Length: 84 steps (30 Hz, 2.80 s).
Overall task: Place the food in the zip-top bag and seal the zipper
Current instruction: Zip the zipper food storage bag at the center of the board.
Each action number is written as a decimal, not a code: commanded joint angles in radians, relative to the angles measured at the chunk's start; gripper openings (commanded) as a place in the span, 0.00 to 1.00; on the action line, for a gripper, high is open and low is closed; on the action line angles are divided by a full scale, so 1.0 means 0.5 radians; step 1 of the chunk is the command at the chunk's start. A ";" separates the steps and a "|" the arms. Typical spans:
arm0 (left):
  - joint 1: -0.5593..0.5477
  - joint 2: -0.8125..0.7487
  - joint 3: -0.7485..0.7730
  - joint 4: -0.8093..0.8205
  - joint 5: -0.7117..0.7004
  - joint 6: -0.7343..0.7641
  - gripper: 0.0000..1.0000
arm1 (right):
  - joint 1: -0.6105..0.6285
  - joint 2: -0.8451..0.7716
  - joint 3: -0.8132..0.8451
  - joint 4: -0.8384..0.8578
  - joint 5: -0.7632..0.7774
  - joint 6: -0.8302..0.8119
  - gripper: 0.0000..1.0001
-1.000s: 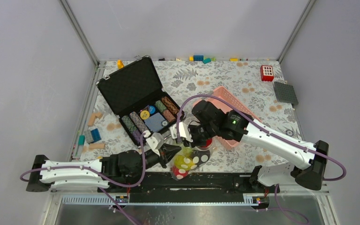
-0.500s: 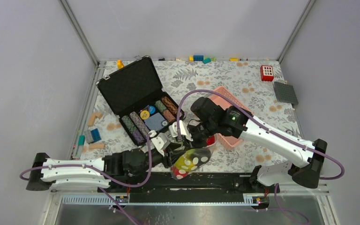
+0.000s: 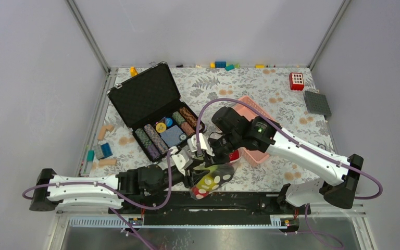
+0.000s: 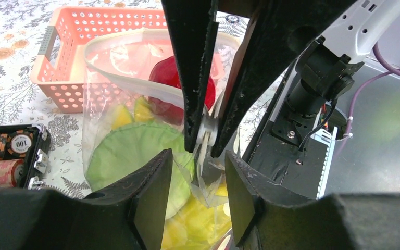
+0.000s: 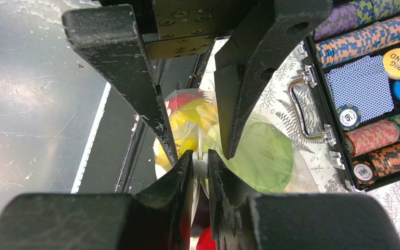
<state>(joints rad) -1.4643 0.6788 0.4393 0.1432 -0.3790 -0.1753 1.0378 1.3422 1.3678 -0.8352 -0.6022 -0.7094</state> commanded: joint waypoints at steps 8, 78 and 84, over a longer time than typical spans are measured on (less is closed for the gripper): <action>-0.001 0.063 0.026 0.394 0.031 0.118 0.00 | -0.002 -0.040 0.089 -0.009 -0.031 0.004 0.05; -0.001 -0.388 -0.168 0.018 -0.276 -0.147 0.00 | -0.374 -0.126 -0.015 -0.233 0.228 0.043 0.00; -0.001 -0.222 -0.030 0.044 -0.243 -0.155 0.92 | -0.340 -0.086 0.059 -0.194 -0.122 0.014 0.00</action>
<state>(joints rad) -1.4609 0.5201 0.3527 0.1463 -0.5034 -0.2478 0.8719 1.3121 1.3342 -0.9062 -0.5571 -0.6762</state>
